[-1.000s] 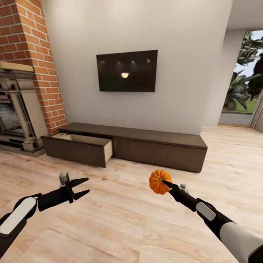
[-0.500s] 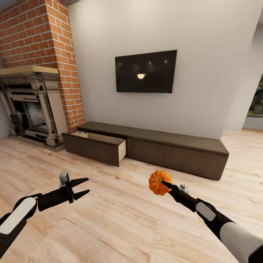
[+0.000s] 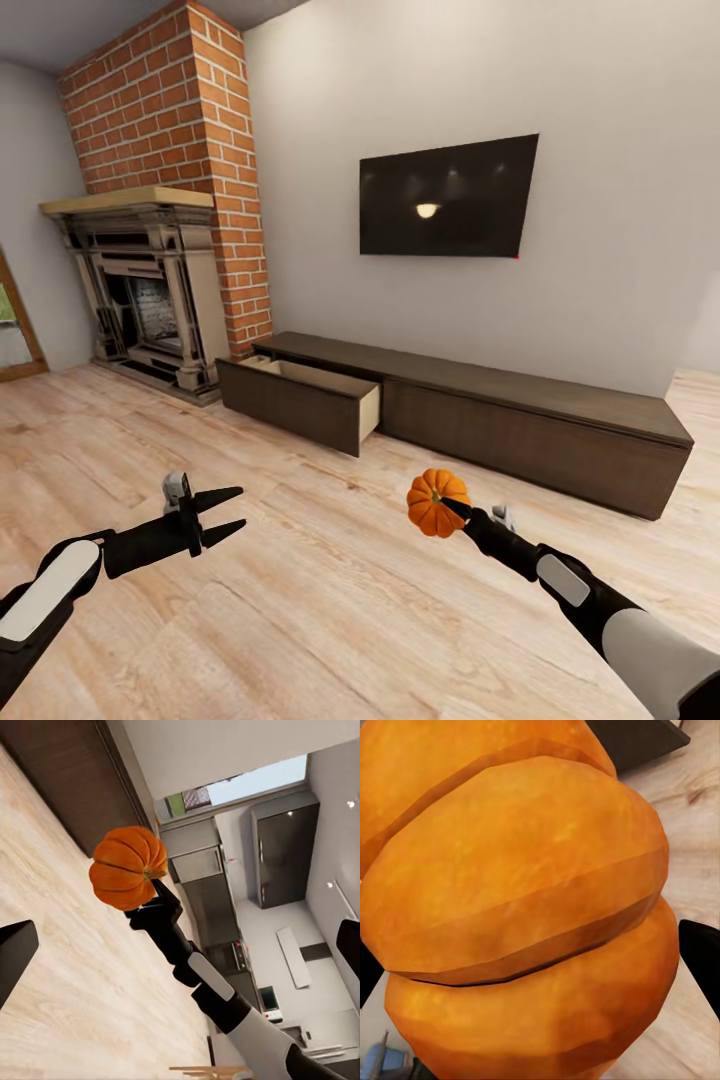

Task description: Place each of the two pumpkins and all three candles from the living room inside a cabinet in the living room (use any cabinet), then make sure every cabinet is closed, and position the cauldron so it is next to a table in the living room.

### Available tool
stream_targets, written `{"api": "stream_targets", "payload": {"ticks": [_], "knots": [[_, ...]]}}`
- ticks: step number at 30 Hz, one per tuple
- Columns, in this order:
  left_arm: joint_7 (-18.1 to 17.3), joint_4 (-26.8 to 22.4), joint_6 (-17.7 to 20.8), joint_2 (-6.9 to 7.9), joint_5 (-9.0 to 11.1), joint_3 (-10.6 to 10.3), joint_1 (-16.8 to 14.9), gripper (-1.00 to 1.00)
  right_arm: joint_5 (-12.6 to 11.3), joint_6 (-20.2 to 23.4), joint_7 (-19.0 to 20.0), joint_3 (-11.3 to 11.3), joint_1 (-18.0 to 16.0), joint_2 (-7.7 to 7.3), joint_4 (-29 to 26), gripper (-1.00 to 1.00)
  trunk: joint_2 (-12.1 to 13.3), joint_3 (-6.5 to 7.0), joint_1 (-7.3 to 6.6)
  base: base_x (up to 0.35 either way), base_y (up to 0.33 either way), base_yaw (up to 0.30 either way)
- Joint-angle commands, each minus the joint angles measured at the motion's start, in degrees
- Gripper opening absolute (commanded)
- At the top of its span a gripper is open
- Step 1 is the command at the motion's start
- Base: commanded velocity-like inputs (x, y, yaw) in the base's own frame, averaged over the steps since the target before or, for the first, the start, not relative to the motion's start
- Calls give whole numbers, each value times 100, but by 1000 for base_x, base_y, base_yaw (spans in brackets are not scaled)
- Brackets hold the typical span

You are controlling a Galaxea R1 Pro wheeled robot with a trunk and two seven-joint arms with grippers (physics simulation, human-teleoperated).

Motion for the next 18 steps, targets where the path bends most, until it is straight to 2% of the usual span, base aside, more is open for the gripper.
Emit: {"api": "stream_targets", "payload": {"ticks": [1, 9, 18], "knots": [[-31, 4, 8, 5, -9, -11, -5, 100, -72, 37, -4, 11, -6, -4, -2, -100, -3, -6, -1, 0, 0, 24], [-31, 4, 8, 5, -11, -9, -5, 100, -72, 35, -12, 11, -6, -4, -8, -100, -3, -2, -1, 0, 0, 28], [-31, 4, 8, 10, -11, -7, -5, 100, -63, 33, -10, 11, -6, -4, -19, -100, -3, 31, -1, 18, -61, 243]]}}
